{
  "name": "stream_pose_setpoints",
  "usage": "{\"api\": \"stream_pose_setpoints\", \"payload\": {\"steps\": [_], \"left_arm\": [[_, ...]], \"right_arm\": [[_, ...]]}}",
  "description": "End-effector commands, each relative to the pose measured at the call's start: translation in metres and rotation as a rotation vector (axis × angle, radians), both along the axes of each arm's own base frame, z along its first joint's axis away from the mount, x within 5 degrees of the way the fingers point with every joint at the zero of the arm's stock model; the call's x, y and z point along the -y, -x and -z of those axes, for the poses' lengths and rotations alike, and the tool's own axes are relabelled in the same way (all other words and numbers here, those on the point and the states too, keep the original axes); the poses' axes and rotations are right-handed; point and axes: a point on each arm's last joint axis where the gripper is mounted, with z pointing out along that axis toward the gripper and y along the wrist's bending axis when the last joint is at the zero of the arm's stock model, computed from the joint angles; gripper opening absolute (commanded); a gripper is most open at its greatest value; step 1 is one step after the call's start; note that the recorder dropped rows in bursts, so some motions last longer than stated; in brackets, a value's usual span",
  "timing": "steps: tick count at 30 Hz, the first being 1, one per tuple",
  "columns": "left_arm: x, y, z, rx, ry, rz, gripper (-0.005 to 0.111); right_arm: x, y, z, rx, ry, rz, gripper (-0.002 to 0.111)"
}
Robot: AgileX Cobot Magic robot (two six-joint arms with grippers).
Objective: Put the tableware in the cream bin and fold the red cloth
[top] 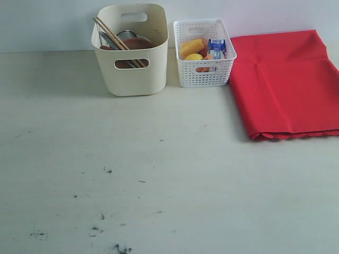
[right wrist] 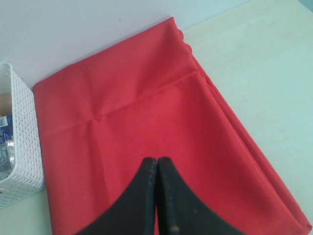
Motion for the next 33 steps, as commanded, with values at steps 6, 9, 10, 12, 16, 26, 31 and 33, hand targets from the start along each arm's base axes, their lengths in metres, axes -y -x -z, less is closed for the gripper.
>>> {"api": "stream_pose_setpoints", "payload": {"steps": [6, 9, 10, 12, 16, 26, 31, 33], "left_arm": [[0.000, 0.000, -0.001, 0.007, 0.002, 0.001, 0.001], [0.000, 0.000, -0.001, 0.007, -0.002, 0.002, 0.001], [0.000, 0.000, -0.001, 0.007, -0.002, 0.002, 0.001], [0.000, 0.000, -0.001, 0.007, -0.004, 0.002, 0.001], [0.000, 0.000, -0.001, 0.007, -0.004, 0.002, 0.001], [0.000, 0.000, -0.001, 0.007, -0.004, 0.002, 0.001], [0.000, 0.000, -0.001, 0.007, -0.004, 0.002, 0.001], [0.000, 0.000, -0.001, 0.007, -0.004, 0.002, 0.001]], "right_arm": [[0.001, 0.000, -0.002, 0.018, 0.004, -0.002, 0.000], [0.001, 0.000, -0.002, 0.018, 0.004, -0.002, 0.000], [0.001, 0.000, -0.002, 0.018, 0.004, -0.002, 0.000], [0.001, 0.000, -0.002, 0.018, 0.004, -0.002, 0.000], [0.001, 0.000, -0.002, 0.018, 0.004, -0.002, 0.000], [0.000, 0.003, -0.008, 0.038, 0.005, -0.002, 0.000], [0.001, 0.016, -0.028, 0.098, 0.121, -0.066, 0.000], [-0.002, 0.028, -0.029, 0.115, 0.144, -0.095, 0.000]]}}
